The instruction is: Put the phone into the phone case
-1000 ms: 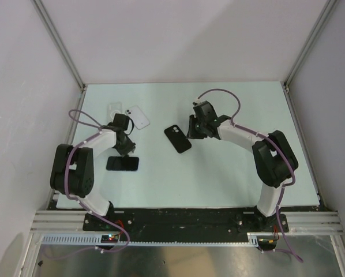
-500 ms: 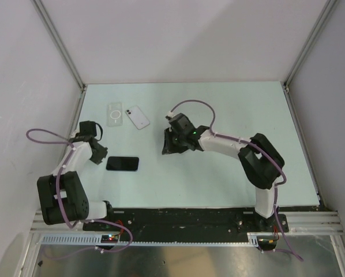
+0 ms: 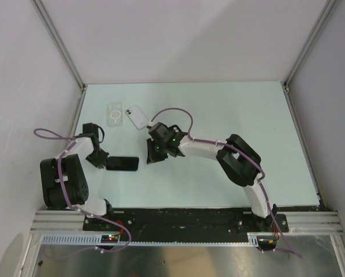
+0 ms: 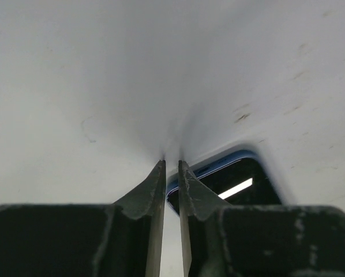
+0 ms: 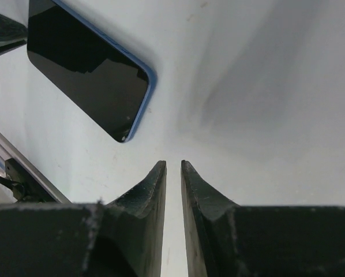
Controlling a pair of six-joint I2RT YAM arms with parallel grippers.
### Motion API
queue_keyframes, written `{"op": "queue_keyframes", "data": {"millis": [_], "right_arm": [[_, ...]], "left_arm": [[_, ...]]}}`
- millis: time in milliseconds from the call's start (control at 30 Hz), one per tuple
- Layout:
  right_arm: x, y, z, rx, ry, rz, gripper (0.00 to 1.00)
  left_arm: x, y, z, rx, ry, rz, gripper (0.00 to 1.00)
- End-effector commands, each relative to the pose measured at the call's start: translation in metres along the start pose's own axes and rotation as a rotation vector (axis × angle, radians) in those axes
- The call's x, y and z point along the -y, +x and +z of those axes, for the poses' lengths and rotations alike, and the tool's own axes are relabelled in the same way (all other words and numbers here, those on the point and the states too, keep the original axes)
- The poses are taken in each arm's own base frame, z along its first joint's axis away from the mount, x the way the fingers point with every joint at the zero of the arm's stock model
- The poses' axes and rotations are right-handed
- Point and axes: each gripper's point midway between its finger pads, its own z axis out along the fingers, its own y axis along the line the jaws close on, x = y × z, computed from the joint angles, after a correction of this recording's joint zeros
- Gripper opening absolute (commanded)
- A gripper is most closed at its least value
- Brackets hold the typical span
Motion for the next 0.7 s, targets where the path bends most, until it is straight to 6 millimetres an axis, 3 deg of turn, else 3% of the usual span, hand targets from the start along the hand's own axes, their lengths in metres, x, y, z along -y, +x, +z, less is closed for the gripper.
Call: {"op": "queue_keyframes", "data": {"millis": [0, 333, 667], "right_arm": [[-0.017, -0.010, 0.006, 0.031, 0.003, -0.007, 0.21], [-0.016, -0.004, 0.022, 0.017, 0.041, -0.008, 0.20], [0.014, -0.015, 0.021, 0.029, 0.117, 0.010, 0.20]], "left_arm": [[0.010, -0.011, 0.001, 0.005, 0.027, 0.021, 0.17], [0.018, 0.012, 0.004, -0.061, 0.071, 0.097, 0.13], [0.047, 0.058, -0.016, -0.093, 0.168, 0.182, 0.12]]}}
